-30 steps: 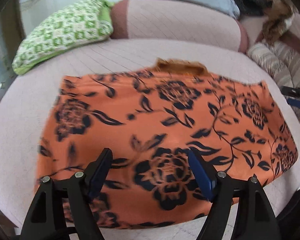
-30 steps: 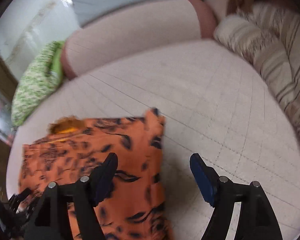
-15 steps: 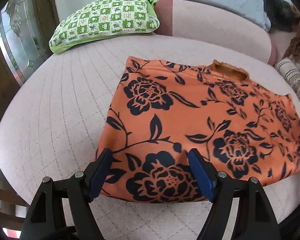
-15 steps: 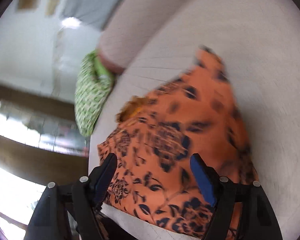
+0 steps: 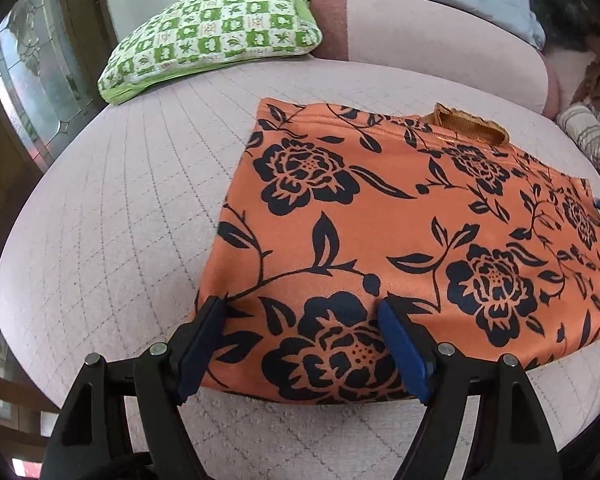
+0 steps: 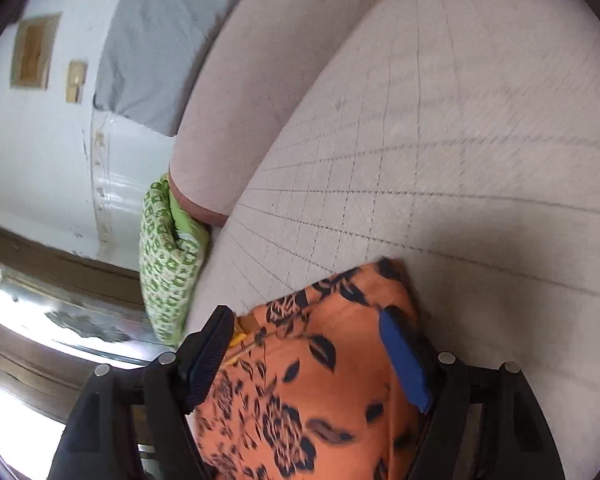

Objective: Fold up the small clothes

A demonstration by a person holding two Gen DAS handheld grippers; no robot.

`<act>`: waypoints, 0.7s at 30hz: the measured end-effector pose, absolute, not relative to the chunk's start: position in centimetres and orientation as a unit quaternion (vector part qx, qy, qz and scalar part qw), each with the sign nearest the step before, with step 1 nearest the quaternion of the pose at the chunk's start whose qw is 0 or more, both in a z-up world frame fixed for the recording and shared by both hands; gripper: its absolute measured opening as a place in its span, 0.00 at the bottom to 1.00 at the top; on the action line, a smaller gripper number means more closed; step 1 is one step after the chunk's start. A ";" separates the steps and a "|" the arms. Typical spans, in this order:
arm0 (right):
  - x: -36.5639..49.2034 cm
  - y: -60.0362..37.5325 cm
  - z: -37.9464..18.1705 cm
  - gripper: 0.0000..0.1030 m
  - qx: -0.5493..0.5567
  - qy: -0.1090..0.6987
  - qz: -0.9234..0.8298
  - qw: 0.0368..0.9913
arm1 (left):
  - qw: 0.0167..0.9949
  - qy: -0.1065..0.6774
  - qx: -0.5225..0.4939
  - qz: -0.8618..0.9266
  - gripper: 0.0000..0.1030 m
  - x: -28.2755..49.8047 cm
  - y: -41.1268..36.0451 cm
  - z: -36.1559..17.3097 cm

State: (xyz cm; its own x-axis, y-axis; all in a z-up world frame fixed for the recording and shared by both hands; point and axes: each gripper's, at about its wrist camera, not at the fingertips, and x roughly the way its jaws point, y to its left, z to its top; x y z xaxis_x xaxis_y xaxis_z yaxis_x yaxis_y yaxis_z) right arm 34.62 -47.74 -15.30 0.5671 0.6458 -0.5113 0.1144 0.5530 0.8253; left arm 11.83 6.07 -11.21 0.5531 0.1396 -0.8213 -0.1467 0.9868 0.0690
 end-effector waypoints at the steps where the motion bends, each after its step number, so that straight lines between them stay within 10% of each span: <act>1: 33.4 -47.9 -14.3 0.76 0.428 0.430 0.170 0.777 | 0.883 0.461 -0.007 0.085 0.78 11.7 6.1 -10.9; 11: 14.6 -43.4 -13.5 0.77 0.475 0.459 0.178 0.730 | 0.902 0.430 -0.006 0.050 0.78 10.6 2.9 -8.4; 21: 15.7 -46.1 -18.1 0.76 0.595 0.414 0.094 0.682 | 0.905 0.424 0.030 0.001 0.78 11.5 -3.4 -8.8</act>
State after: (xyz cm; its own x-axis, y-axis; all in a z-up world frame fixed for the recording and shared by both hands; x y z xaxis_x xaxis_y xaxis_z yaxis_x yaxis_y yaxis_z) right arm 15.71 -46.11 -18.14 0.6403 0.6206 -0.4527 0.3644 0.2734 0.8902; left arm 11.53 -3.41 -8.82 0.6413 0.0262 -0.7669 0.0241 0.9982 0.0543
